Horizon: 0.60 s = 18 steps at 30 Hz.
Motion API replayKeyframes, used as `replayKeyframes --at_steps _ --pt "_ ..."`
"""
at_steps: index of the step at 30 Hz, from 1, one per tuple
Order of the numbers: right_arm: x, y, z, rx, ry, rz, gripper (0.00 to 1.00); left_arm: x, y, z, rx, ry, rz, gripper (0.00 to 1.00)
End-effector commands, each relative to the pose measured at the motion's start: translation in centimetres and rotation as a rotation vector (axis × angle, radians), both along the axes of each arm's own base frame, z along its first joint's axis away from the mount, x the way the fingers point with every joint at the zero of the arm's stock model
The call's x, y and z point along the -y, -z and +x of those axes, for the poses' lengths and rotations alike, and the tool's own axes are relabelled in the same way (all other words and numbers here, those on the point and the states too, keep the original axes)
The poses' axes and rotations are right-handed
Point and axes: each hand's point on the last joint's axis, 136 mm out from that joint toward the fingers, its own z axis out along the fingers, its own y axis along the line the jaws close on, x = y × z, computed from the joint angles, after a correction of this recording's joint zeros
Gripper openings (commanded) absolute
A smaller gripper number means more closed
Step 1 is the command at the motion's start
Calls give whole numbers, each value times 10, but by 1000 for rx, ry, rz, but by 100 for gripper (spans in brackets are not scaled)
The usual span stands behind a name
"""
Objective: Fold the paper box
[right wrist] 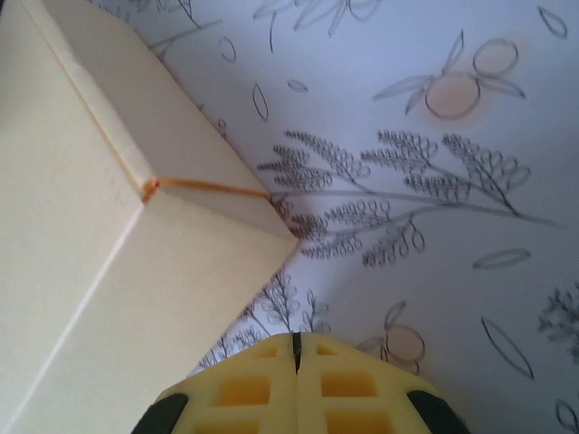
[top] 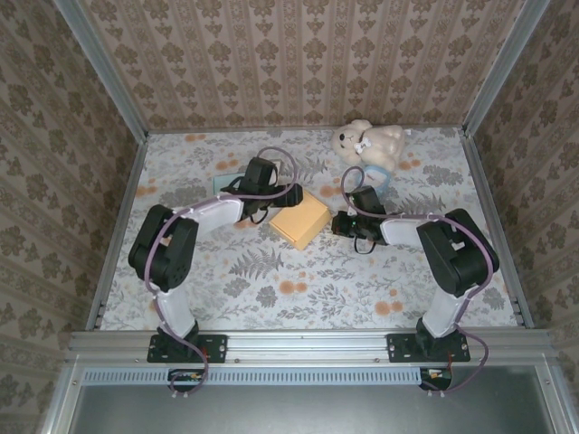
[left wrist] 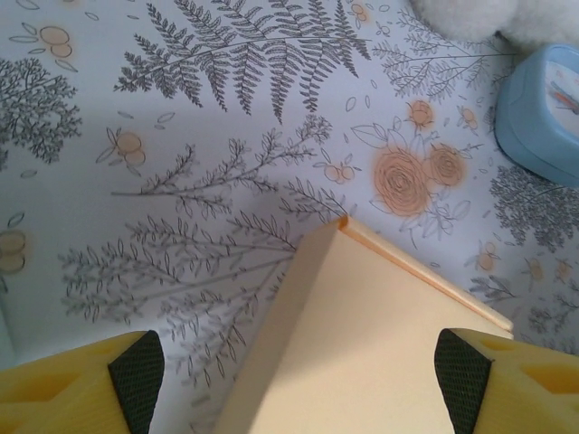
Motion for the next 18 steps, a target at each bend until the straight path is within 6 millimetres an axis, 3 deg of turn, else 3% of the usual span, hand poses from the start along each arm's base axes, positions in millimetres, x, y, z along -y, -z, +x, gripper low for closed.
replayKeyframes --at_steps 1,8,18 --pt "-4 -7 19 24 10 54 0 19 -1 4 22 101 -44 81" --pt "-5 7 27 3 10 71 0 44 17 -1 -9 173 -77 79" --pt "-12 21 28 -11 1 115 0 92 26 -54 -40 317 -104 75"
